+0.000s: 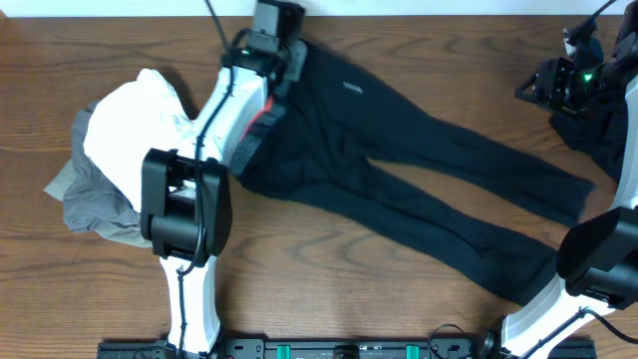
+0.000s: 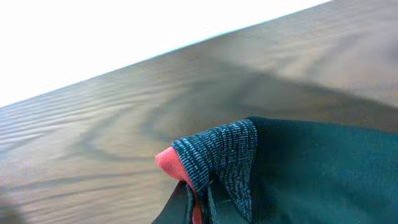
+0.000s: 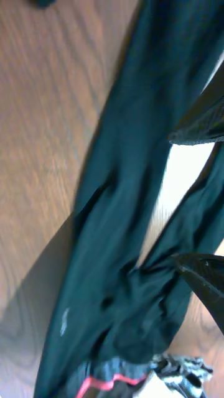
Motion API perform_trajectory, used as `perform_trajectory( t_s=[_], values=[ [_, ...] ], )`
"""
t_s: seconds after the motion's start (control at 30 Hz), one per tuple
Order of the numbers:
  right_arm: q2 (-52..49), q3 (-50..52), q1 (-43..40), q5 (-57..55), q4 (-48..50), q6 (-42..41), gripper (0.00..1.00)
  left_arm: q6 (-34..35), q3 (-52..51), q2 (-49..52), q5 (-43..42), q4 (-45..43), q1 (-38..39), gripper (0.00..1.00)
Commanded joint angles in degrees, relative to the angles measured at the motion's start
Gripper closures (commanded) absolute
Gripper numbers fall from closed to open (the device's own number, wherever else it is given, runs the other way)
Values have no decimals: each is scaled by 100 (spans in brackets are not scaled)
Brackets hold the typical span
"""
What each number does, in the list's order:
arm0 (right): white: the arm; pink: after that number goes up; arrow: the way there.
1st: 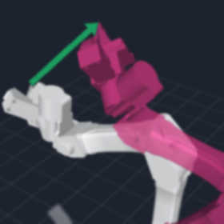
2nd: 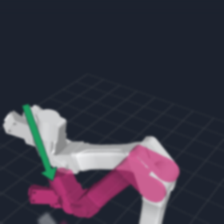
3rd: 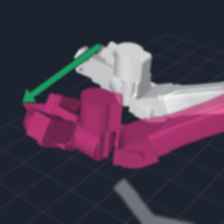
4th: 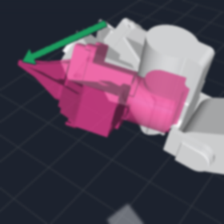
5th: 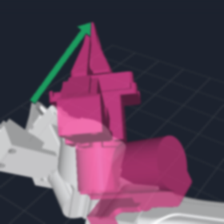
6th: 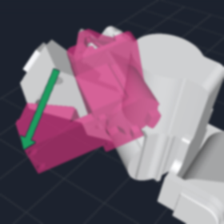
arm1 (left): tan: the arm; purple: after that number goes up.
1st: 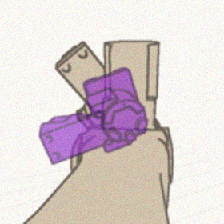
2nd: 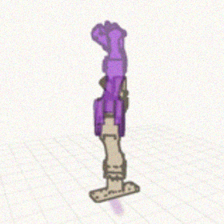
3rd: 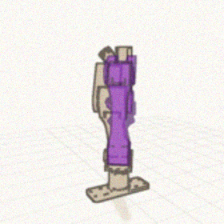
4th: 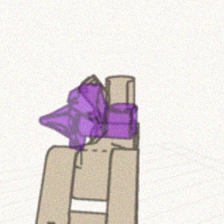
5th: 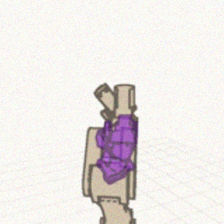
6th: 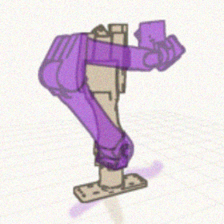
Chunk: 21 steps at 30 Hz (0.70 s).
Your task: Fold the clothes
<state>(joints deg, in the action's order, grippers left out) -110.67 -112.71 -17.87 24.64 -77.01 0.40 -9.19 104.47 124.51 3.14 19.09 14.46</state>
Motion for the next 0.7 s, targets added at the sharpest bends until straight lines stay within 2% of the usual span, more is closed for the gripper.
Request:
perform_trajectory(
  t_s=[0.0, 0.2, 0.23, 0.3, 0.33, 0.4, 0.53, 0.67],
  values=[
    [105, 57, 33, -507, -42, -170, 44, 162, 35, -7, 474, -72, -245, 94],
    [101, 546, 26, -1722, 13, -831, 39, 393, 35, 44, 702, -107, -452, 93],
    [101, 660, 20, -1954, 46, -990, 36, 393, 35, 44, 704, -70, -459, 89],
    [96, 973, -22, -2520, 219, -1412, 27, 393, 35, 44, 704, 31, -459, 69],
    [96, 1128, -68, -2623, 358, -1513, 24, 393, 35, 44, 704, 107, -459, 59],
    [92, 1394, -186, -2603, 654, -1517, 23, 393, 48, 35, 702, 275, -457, 35],
    [90, 1886, -498, -2551, 1305, -1497, 24, 396, 55, -79, 702, 667, -459, 22],
    [87, 2487, -741, -2326, 1954, -1502, 31, 570, 57, -481, 632, 1283, -437, 22]
  ],
)
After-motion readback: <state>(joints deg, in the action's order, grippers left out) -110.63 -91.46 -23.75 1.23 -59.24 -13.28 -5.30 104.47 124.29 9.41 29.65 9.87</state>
